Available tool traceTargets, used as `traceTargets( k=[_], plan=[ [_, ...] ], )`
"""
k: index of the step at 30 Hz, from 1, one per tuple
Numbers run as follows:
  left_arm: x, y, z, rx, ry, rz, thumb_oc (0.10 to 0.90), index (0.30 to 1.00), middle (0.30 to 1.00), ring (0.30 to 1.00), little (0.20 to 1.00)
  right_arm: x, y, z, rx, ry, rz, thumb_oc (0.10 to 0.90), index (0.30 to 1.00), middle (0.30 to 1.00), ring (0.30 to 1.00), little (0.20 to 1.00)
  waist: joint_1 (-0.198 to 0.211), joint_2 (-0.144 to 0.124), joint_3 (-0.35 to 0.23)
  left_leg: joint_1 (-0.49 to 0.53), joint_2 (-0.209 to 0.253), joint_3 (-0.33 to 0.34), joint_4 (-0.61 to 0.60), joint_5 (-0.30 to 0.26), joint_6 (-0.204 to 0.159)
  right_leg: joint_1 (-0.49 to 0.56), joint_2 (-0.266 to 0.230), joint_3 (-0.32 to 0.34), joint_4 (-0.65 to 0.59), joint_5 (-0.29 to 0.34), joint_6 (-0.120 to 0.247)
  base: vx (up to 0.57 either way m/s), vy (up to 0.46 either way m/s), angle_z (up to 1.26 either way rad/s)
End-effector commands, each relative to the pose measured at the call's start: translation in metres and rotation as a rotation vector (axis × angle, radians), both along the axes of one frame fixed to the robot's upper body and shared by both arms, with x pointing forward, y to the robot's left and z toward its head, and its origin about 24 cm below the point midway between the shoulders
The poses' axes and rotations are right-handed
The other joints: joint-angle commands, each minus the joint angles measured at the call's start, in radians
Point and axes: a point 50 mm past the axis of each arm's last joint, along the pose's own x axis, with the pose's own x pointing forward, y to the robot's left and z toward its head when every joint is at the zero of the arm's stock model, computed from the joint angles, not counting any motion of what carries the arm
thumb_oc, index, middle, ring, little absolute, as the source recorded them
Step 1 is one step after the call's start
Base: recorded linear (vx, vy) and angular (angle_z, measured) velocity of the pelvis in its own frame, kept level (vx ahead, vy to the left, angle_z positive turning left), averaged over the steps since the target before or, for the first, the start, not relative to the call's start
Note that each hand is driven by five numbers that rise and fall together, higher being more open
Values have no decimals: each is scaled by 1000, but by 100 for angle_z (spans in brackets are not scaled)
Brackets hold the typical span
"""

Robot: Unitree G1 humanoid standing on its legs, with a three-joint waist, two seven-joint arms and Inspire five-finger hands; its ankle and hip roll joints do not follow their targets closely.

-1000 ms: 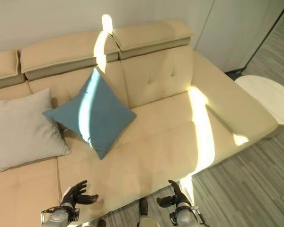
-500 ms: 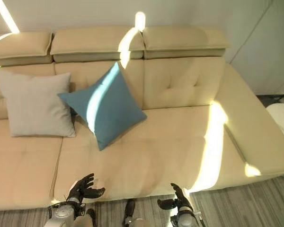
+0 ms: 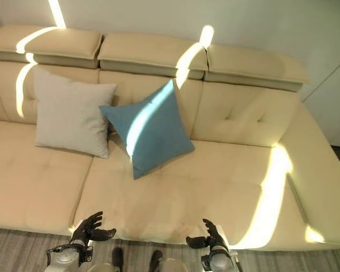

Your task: Pick up all the scattered cushions and arrange them neatly on the sofa.

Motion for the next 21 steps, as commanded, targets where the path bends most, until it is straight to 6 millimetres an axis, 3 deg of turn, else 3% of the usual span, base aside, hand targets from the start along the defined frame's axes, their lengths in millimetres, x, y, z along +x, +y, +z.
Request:
traceTargets(
  k=[1,2,4,5,8,14,19,21],
  plan=[
    [32,-2,29,-18,-208,-7,800,900,900,900,900,20,-14,17,-37,-106,-12,800,900,900,900,900,1,-11,-16,15,-11,-43,20,-85,-13,92,8,86,-196,36,58,139,-67,55],
    [32,-2,29,-18,-208,-7,800,900,900,900,900,20,-14,17,-37,-106,-12,800,900,900,900,900,0,-10,-15,17,-10,-44,19,-86,-14,95,9,85,-198,36,58,84,-82,33],
    [35,-2,31,-10,-224,-7,800,900,900,900,900,21,-15,17,-35,-107,-20,800,900,900,900,900,-17,-18,-13,33,-23,-83,7,-90,-27,60,16,171,-350,89,61,163,-155,38],
    [36,-2,31,-6,-224,-9,800,900,900,900,900,20,-16,16,-37,-103,-21,800,900,900,900,900,-20,-21,-9,39,-26,-95,7,-92,-31,60,16,181,-370,99,64,141,-127,46],
    [36,-1,31,0,-227,-10,800,900,900,900,900,22,-14,17,-30,-109,-13,800,900,900,900,900,-19,-34,-14,47,-24,-110,18,-106,-44,98,2,157,-431,126,65,93,-181,73],
    [32,1,35,-13,-249,2,800,900,900,900,900,23,-16,23,-29,-144,-4,800,900,900,900,900,-21,-25,-42,67,7,-115,-8,-92,-72,170,21,122,-496,125,45,103,-149,21],
    [47,0,53,-25,-342,37,800,900,900,900,900,36,-24,41,-42,-249,-23,800,900,900,900,900,-26,-11,-42,66,30,-132,-46,-64,-94,195,37,82,-526,106,28,55,-111,28],
    [59,-4,65,-36,-405,59,800,900,900,900,900,48,-31,57,-69,-323,-27,800,900,900,900,900,-30,-6,-42,63,38,-141,-73,-47,-105,195,42,63,-535,97,22,41,-90,31]
  ],
)
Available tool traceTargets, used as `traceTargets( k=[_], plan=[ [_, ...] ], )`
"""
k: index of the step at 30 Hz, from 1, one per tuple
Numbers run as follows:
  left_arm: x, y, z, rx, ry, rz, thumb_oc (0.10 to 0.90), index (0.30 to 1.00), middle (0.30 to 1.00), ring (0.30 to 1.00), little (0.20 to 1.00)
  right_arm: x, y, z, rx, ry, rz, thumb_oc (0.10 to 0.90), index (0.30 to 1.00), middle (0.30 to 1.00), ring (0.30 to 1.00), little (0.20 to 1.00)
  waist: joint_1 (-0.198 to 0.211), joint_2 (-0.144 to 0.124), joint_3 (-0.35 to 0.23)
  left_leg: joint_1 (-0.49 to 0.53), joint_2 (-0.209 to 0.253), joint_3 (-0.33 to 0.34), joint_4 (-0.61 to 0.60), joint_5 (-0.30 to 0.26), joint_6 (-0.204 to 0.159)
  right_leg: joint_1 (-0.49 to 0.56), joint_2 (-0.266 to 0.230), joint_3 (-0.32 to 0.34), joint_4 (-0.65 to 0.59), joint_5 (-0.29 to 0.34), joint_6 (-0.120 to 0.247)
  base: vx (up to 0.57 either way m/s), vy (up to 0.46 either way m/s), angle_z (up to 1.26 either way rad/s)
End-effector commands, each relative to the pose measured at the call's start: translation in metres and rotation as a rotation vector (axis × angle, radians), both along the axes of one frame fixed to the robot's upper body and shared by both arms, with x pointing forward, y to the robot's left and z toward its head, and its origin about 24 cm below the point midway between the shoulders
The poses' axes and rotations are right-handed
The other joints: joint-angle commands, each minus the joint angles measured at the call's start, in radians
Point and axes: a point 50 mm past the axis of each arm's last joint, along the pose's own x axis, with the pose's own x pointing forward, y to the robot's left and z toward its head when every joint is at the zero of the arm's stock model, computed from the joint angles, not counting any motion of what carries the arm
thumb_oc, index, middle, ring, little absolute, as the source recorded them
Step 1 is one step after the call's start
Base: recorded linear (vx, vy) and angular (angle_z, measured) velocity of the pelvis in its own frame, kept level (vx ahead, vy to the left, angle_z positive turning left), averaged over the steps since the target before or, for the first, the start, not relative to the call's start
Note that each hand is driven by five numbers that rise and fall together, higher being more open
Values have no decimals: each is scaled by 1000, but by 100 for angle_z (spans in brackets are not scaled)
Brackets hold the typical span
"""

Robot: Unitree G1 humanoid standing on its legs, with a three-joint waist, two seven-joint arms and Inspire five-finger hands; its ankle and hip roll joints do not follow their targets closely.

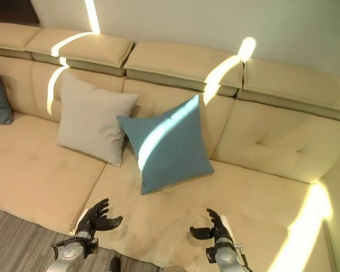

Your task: Pick up all the scattered cushions and arrange them neatly on the sofa.

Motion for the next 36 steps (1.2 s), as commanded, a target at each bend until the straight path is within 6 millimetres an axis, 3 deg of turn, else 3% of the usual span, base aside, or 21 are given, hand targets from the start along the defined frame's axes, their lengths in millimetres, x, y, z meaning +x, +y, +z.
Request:
traceTargets(
  k=[1,4,6,8,12,17,19,31,36],
  plan=[
    [34,17,39,36,-225,85,800,900,900,900,900,28,-9,33,-29,-209,-23,800,900,900,900,900,-1,-70,-34,-21,-61,-10,19,-82,19,1,-87,-24,15,-133,96,52,-99,31],
    [47,10,48,28,-273,101,800,900,900,900,900,44,-11,51,-38,-298,-29,800,900,900,900,900,-6,-68,-23,-36,-59,-12,6,-72,13,-15,-83,-34,13,-137,94,-4,-52,18],
    [47,10,48,28,-273,101,800,900,900,900,900,44,-11,51,-38,-298,-29,800,900,900,900,900,-7,-68,-23,-37,-59,-13,7,-72,13,-15,-83,-34,13,-137,94,-48,-43,2],
    [66,-1,63,15,-342,125,800,900,900,900,900,61,-1,68,-13,-396,-14,800,900,900,900,900,-23,-69,-2,-91,-53,-12,0,-62,11,-83,-77,-21,14,-126,89,-132,-62,5],
    [85,-13,80,-2,-412,115,800,900,900,900,900,72,14,80,18,-465,23,800,900,900,900,900,-45,-74,22,-159,-50,0,1,-50,13,-174,-71,4,29,-108,87,-116,-20,-6],
    [101,-18,95,30,-466,97,800,900,900,900,900,77,22,85,26,-491,50,800,900,900,900,900,-64,-79,19,-226,-53,15,1,-37,13,-257,-71,23,52,-90,89,-70,13,-15],
    [116,-20,108,54,-507,101,800,900,900,900,900,82,26,90,24,-517,65,800,900,900,900,900,-87,-79,9,-294,-56,29,-6,-20,12,-334,-74,36,62,-69,92,-40,55,-16],
    [144,-28,131,-45,-555,170,800,900,900,900,900,81,28,91,28,-543,53,800,900,900,900,900,-132,-64,25,-362,-68,48,-6,-15,10,-437,-89,64,108,-68,92,14,47,-13],
    [158,-35,152,-97,-610,182,800,900,900,900,900,87,33,98,34,-582,67,800,900,900,900,900,-149,-62,38,-380,-70,58,-6,-15,13,-464,-89,79,112,-60,95,2,9,-2]
  ],
)
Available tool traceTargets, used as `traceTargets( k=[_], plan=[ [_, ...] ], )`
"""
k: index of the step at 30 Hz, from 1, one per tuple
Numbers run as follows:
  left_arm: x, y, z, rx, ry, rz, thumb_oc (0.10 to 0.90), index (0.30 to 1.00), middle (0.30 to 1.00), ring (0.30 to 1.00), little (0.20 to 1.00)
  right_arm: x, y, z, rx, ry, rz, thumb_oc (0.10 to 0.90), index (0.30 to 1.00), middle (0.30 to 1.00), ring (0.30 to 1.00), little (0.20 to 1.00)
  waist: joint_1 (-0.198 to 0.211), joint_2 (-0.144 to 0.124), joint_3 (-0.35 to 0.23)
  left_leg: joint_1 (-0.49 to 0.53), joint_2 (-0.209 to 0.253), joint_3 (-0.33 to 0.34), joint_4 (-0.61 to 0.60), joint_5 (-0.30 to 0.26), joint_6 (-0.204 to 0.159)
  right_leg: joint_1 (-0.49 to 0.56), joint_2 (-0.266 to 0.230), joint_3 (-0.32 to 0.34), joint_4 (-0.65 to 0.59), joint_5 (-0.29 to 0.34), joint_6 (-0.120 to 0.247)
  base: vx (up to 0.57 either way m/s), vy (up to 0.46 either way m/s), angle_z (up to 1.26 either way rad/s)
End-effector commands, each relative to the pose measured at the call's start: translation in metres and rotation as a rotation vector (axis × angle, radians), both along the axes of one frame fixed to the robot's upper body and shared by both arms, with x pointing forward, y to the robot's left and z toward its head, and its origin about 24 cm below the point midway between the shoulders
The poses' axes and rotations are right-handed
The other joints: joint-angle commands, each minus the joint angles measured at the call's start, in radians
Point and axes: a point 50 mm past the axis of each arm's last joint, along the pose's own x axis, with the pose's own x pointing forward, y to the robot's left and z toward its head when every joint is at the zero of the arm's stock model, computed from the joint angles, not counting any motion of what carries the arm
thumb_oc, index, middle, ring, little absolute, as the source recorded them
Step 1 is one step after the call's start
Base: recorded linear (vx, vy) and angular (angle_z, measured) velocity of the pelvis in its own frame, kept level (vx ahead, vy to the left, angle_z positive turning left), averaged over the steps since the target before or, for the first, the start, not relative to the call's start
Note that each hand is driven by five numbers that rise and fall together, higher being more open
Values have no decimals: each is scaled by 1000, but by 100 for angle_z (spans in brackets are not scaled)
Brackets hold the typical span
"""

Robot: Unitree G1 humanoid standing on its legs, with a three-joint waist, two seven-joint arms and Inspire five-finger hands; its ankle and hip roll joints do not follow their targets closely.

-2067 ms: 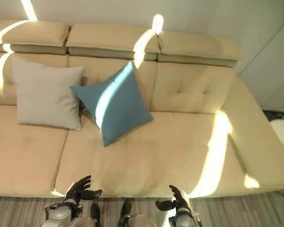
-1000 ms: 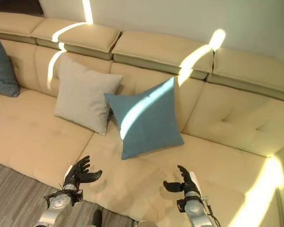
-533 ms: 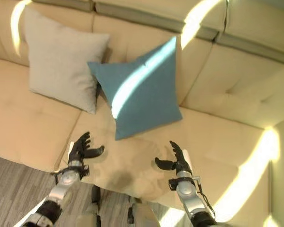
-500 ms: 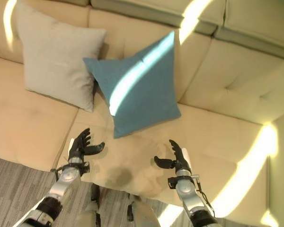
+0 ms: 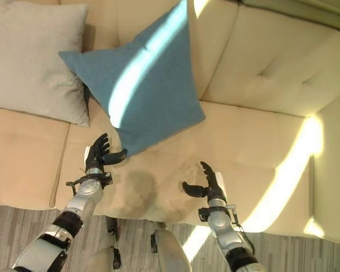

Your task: Pick up all the scattered cushions and arrange them neatly on the sofa.

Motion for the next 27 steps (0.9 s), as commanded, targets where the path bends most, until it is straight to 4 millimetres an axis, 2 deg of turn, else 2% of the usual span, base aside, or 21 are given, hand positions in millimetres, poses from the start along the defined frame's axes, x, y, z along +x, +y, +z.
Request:
traceTargets(
  k=[1,5,7,9,12,13,14,15,18,22,27],
  plan=[
    [21,-3,44,-29,-197,18,800,900,900,900,900,12,1,30,28,-193,-13,800,900,900,900,900,-12,-39,-34,3,-39,-12,1,-61,13,-35,-63,13,102,-149,103,7,14,-10],
    [31,-5,58,-48,-232,30,800,900,900,900,900,13,5,34,35,-218,7,800,900,900,900,900,-24,-42,-28,-5,-39,-10,1,-62,12,-43,-64,18,99,-143,106,5,2,-14],
    [44,-5,84,-86,-291,45,800,900,900,900,900,11,9,36,42,-234,33,800,900,900,900,900,-46,-43,-22,-9,-38,-7,1,-65,11,-51,-63,24,96,-140,109,14,1,-6],
    [47,-4,90,-94,-304,50,800,900,900,900,900,10,10,36,41,-234,40,800,900,900,900,900,-51,-44,-19,-8,-38,-5,1,-65,10,-52,-62,25,95,-138,109,4,-1,-2],
    [53,-1,114,-108,-373,46,800,900,900,900,900,7,9,38,37,-244,59,800,900,900,900,900,-63,-45,-18,-7,-38,-3,1,-67,9,-50,-61,27,88,-135,112,11,-9,-8],
    [54,-1,121,-115,-399,44,580,571,571,571,571,6,9,38,35,-244,64,800,900,900,900,900,-65,-44,-18,-6,-38,-3,1,-68,9,-47,-60,27,85,-134,113,18,-11,-4],
    [54,-1,127,-122,-422,44,444,366,366,366,366,5,8,39,31,-250,71,800,900,900,900,900,-67,-42,-17,-4,-38,-1,1,-69,8,-44,-60,26,82,-134,114,0,0,0],
    [54,-1,131,-136,-443,45,400,300,300,300,300,4,8,40,31,-252,73,800,900,900,900,900,-68,-41,-17,0,-38,0,1,-71,8,-40,-59,26,78,-134,114,0,0,0],
    [51,-6,137,-219,-484,39,400,300,300,300,300,2,6,39,32,-251,73,800,900,900,900,900,-66,-39,-17,14,-38,2,1,-73,8,-19,-57,26,68,-136,112,0,0,0],
    [47,-8,139,-249,-511,26,400,300,300,300,300,-1,4,41,22,-255,74,800,900,900,900,900,-62,-34,-17,27,-39,2,1,-74,7,1,-56,26,61,-139,110,0,0,0],
    [34,-13,131,-232,-529,-95,400,300,300,300,300,-1,-9,50,-11,-276,50,800,900,900,900,900,-42,-18,-14,52,-43,0,1,-76,9,39,-53,25,51,-147,107,0,0,0]
  ],
)
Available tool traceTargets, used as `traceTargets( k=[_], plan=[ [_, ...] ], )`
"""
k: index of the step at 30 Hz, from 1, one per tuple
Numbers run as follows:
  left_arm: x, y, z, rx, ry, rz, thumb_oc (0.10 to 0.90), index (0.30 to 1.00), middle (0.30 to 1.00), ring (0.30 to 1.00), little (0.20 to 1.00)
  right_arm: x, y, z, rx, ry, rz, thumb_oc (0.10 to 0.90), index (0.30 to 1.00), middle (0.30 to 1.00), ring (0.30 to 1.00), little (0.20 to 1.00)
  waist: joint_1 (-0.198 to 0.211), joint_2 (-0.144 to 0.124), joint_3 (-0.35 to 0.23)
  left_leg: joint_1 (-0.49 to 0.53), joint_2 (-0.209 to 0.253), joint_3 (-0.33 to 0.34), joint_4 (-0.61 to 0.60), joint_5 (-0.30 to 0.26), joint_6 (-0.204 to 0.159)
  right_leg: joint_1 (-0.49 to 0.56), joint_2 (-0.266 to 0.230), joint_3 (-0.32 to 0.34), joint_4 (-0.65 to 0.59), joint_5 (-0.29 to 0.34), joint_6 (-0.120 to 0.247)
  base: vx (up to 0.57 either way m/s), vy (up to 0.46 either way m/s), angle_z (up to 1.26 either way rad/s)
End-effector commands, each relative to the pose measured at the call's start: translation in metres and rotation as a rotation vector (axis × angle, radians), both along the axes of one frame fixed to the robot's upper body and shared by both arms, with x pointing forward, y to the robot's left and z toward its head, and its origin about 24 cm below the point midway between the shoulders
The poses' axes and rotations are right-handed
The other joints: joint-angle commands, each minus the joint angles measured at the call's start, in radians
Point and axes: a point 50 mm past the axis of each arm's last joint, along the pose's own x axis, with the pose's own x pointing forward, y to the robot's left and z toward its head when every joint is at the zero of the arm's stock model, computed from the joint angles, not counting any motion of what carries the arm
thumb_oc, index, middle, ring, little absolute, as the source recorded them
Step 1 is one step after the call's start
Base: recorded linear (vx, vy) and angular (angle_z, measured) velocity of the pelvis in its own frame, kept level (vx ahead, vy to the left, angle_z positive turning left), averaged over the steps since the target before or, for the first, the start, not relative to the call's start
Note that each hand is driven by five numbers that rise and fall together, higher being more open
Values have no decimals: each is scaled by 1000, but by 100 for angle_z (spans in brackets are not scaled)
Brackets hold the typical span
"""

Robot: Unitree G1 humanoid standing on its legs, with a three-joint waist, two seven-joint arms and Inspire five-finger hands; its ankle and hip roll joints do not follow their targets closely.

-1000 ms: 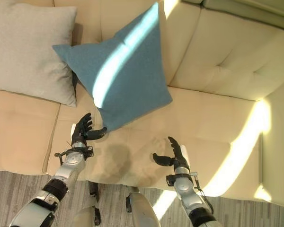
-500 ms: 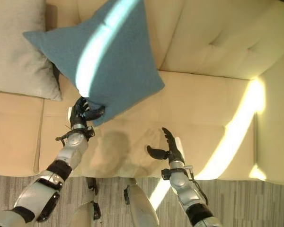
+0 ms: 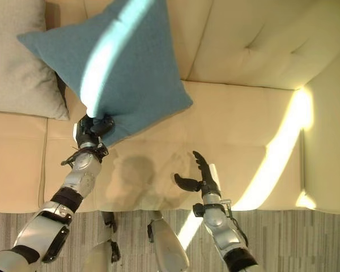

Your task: Pick up all the scattered cushions and arrange them neatly on the sofa.

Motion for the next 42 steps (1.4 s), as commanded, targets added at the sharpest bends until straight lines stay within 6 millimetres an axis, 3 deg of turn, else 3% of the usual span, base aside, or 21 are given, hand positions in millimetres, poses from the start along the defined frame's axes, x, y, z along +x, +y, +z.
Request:
traceTargets(
  k=[1,12,17,21,27,34,42],
  plan=[
    [4,-15,67,53,-361,-151,400,300,300,300,300,-1,-31,31,-57,-147,-55,800,900,900,900,900,16,0,-88,39,-43,-29,2,-77,9,49,-54,-20,48,-169,106,0,0,0],
    [-22,11,22,194,-249,-311,400,300,300,300,300,17,-60,69,-71,-255,-129,800,900,900,900,900,59,40,-86,53,-50,-32,2,-72,14,79,-57,-24,49,-181,98,-3,2,1],
    [-40,32,-3,285,-152,-394,400,300,300,300,300,35,-51,81,88,-271,-60,800,900,900,900,900,93,52,-72,55,-51,-33,2,-66,15,88,-57,-31,39,-176,96,-30,3,6],
    [-50,42,-21,243,-90,-390,400,300,300,300,300,47,-36,82,210,-272,-13,800,900,900,900,900,111,53,-71,43,-55,-33,2,-56,14,84,-58,-34,31,-170,94,-22,-8,9],
    [-62,46,-39,224,-34,-386,400,300,300,300,300,62,-20,91,213,-270,62,800,900,900,900,900,136,58,-64,30,-56,-39,2,-47,10,81,-60,-37,28,-170,92,-12,-7,3],
    [-54,49,-27,219,-79,-366,400,300,300,300,300,88,-17,117,100,-298,43,800,900,900,900,900,174,61,-44,0,-60,-57,2,-30,4,55,-63,-58,38,-168,90,-19,-17,11],
    [-50,49,-19,184,-113,-351,400,300,300,300,300,104,-15,120,-57,-216,66,800,900,900,900,900,202,53,-23,-20,-62,-66,4,-18,1,38,-66,-69,48,-167,90,-5,-17,7]
  ],
)
